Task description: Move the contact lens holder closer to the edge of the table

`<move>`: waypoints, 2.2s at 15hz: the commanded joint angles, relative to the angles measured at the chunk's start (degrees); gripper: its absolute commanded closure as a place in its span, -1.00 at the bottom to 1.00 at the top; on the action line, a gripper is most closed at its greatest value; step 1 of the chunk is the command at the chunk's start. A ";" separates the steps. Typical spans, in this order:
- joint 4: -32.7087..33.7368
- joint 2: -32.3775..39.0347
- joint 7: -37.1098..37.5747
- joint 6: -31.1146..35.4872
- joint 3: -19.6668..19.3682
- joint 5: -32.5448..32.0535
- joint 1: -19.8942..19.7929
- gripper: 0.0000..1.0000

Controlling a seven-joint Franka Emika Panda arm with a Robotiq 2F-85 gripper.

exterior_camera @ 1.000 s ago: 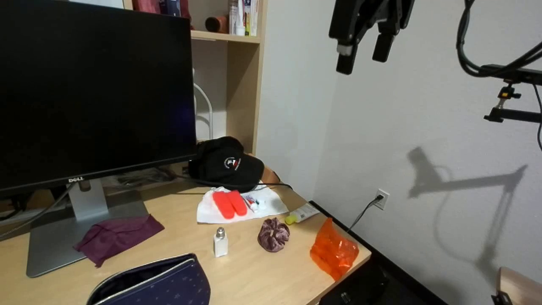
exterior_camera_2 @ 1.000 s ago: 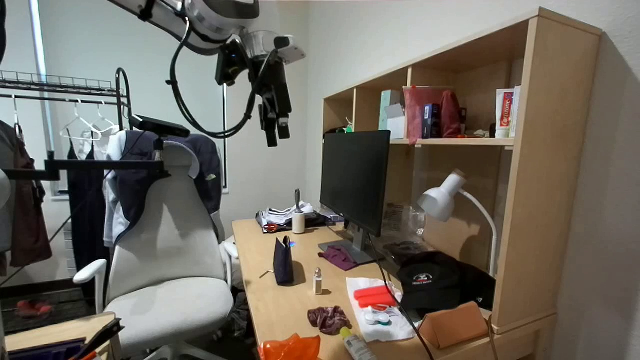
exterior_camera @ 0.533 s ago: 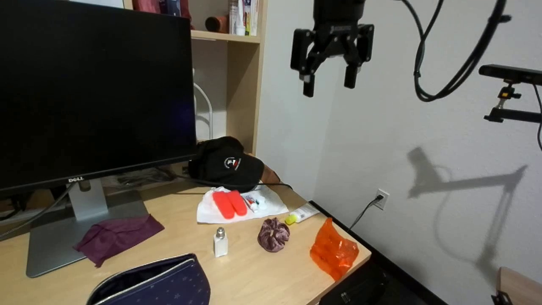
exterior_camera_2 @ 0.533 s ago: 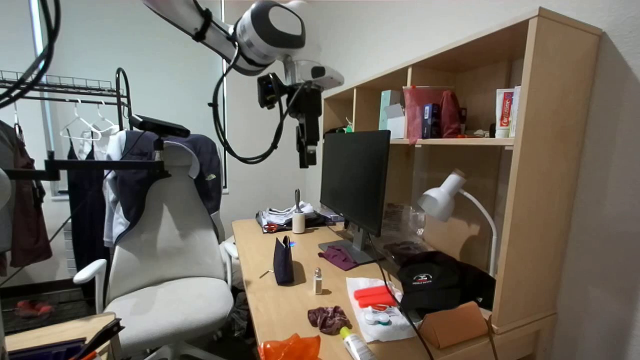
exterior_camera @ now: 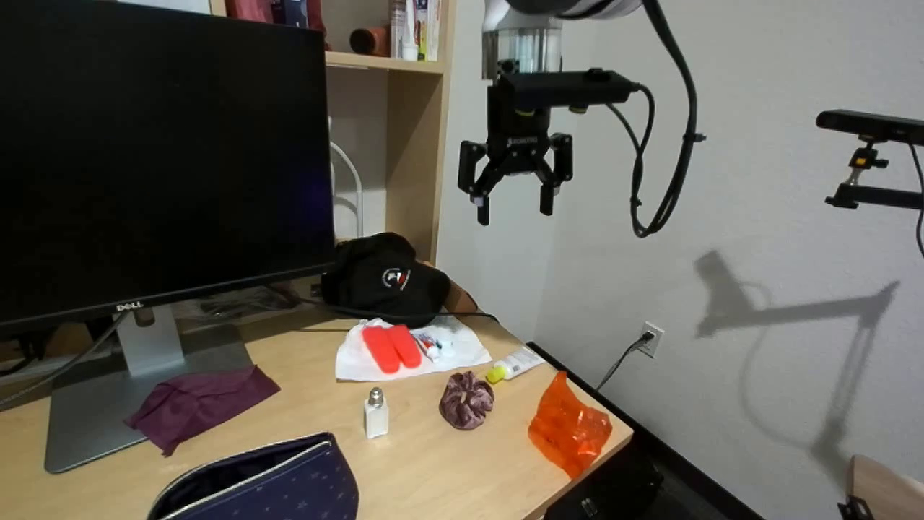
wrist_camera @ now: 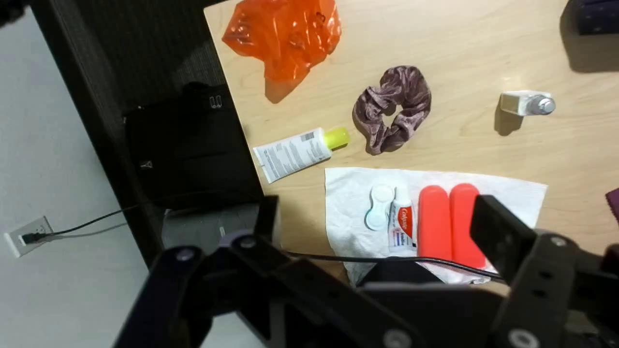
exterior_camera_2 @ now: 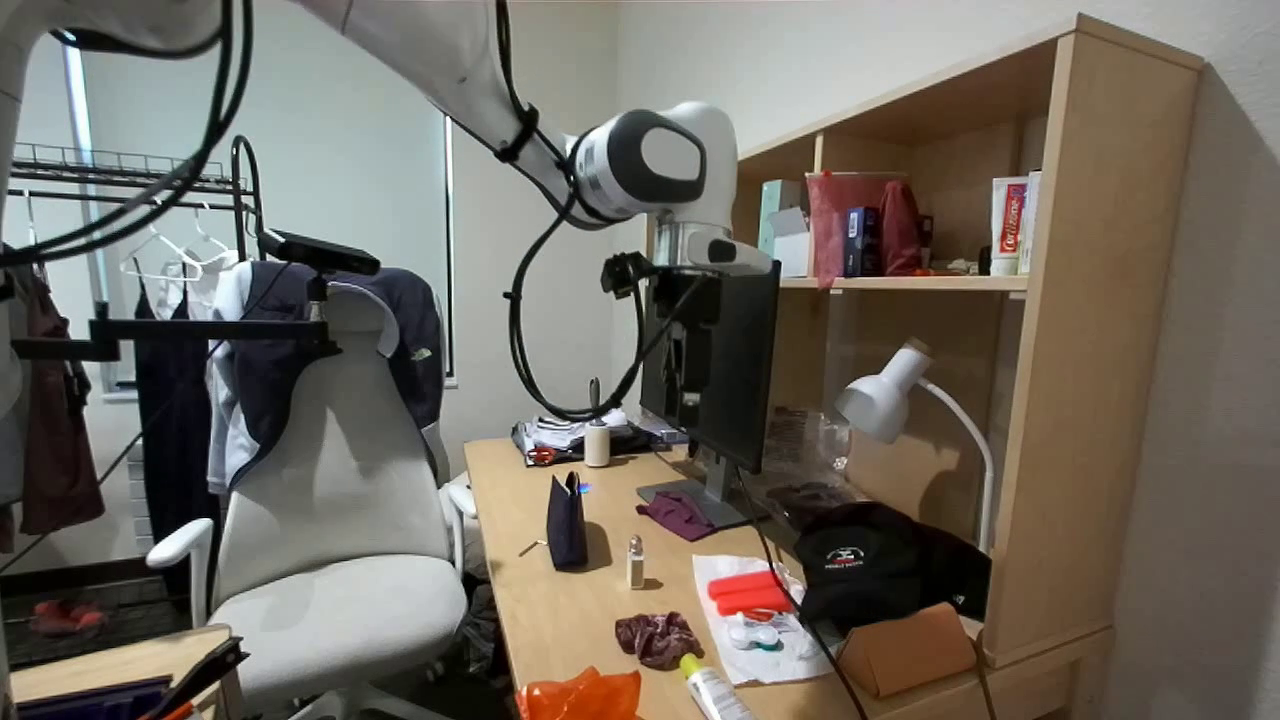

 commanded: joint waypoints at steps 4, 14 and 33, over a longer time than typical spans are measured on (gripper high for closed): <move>3.20 5.84 -1.64 0.74 -2.58 1.02 1.11 -1.00; 11.17 13.68 -5.32 0.34 -2.26 6.04 -0.13 -1.00; 38.81 42.60 -6.65 -10.16 -4.17 7.84 -0.64 -1.00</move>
